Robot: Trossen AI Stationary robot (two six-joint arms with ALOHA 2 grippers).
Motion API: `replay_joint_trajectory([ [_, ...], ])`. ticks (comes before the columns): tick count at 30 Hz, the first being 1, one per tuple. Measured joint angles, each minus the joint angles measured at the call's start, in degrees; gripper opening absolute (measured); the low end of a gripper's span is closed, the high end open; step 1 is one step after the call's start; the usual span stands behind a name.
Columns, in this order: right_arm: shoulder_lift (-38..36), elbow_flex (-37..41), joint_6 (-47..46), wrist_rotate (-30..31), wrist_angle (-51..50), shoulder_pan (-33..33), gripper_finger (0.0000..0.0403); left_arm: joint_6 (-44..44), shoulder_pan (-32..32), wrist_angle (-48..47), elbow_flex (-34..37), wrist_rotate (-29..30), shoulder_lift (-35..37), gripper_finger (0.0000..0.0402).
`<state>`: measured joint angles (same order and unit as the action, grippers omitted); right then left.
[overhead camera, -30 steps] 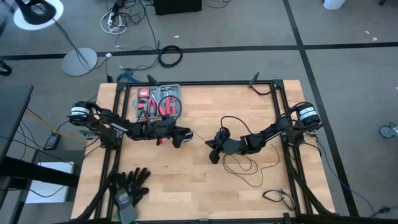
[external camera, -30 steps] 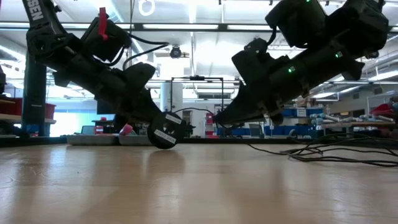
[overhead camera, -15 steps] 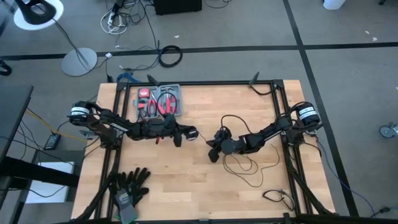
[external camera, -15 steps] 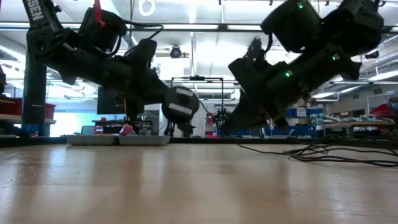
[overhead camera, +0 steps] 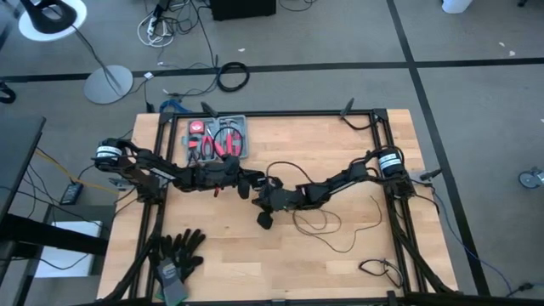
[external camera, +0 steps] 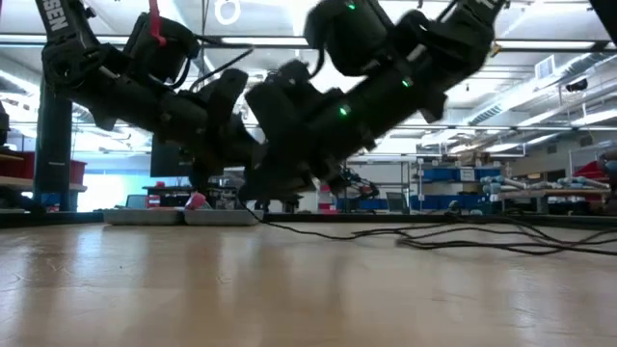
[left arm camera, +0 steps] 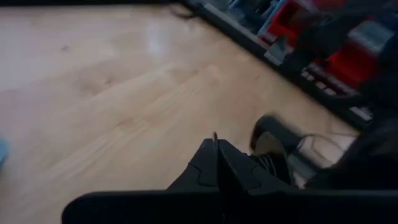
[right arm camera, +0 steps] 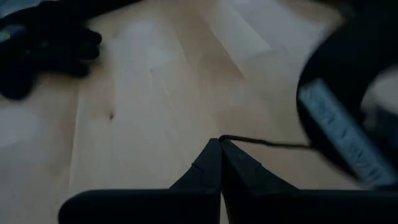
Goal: Coil cords
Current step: Coil the black wire onto the spool
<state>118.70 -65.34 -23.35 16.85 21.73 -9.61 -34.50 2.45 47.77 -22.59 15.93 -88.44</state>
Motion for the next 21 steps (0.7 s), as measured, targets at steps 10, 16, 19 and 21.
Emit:
replay_joint_trajectory([
  [10, -1.57, -4.72, 3.51, -11.74, -7.74, 6.72, 0.0, -0.16, -1.58, -7.73, -0.16, 1.28, 0.04, 0.0],
  [16, -5.47, -5.1, 3.5, -15.05, -9.48, 9.75, 0.0, -0.13, -2.5, -11.13, -0.17, 0.69, 0.09, 0.0],
  [19, -8.05, -5.03, 3.49, -15.06, -13.98, 10.9, 0.0, 0.37, -2.56, -11.74, -0.24, 0.62, 0.11, 0.0],
  [21, -9.87, -5.06, 3.45, -15.09, -17.19, 11.39, 0.0, 1.0, -2.57, -11.9, -0.26, 0.54, 0.11, 0.0],
])
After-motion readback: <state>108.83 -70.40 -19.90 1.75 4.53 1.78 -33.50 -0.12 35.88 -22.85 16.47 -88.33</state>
